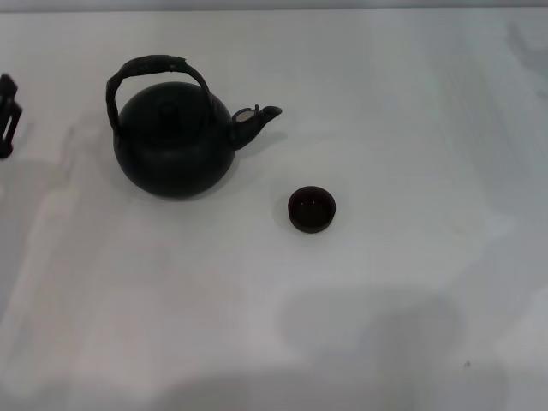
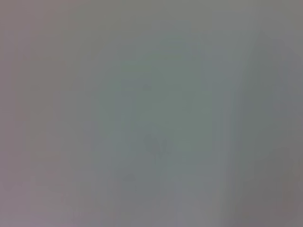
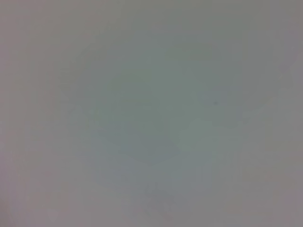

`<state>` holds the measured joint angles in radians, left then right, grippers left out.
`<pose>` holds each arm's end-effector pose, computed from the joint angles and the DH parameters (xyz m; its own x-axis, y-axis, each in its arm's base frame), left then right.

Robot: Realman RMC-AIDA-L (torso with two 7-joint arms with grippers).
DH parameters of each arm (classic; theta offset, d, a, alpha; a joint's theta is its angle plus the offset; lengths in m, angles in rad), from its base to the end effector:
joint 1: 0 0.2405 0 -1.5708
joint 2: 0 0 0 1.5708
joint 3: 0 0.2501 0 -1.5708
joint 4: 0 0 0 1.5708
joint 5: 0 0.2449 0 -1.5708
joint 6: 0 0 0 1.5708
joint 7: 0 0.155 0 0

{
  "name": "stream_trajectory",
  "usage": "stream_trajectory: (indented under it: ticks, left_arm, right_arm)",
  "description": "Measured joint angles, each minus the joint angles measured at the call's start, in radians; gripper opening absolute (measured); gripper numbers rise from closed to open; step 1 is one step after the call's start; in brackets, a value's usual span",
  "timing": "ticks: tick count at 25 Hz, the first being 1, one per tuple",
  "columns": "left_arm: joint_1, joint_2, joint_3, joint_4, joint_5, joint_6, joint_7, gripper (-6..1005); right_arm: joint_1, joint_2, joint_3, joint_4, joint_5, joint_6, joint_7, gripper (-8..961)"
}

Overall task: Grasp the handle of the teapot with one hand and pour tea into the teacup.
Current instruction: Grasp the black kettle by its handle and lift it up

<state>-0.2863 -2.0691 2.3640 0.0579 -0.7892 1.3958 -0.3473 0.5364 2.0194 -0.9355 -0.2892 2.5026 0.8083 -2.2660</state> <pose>-0.3827 0.2831 -0.0161 0.6356 -0.0541 0.7701 0.7526 -0.1788 -0.6337 0.3593 0.4345 0.0481 0.4338 -0.1048 -0.8949 -0.9008 -0.0712 -0.4283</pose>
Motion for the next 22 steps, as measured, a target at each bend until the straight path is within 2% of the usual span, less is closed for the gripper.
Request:
stream_trajectory:
  ticks: [6, 11, 15, 22]
  left_arm:
    - [0.050, 0.001, 0.000, -0.053, 0.110, 0.099, -0.047, 591]
    - [0.061, 0.002, 0.001, -0.075, 0.208, 0.135, -0.073, 591]
    - [0.028, 0.002, 0.002, -0.080, 0.275, 0.128, -0.077, 591]
    - [-0.038, -0.004, 0.001, -0.081, 0.302, 0.045, -0.079, 592]
  right_arm:
    - [0.012, -0.003, 0.040, 0.003, 0.027, -0.068, -0.079, 844]
    - [0.031, -0.003, 0.053, 0.004, 0.029, -0.102, -0.081, 844]
    - [0.040, 0.000, 0.054, 0.004, 0.030, -0.109, -0.083, 843]
    - [0.040, 0.001, 0.055, 0.005, 0.031, -0.106, -0.077, 843]
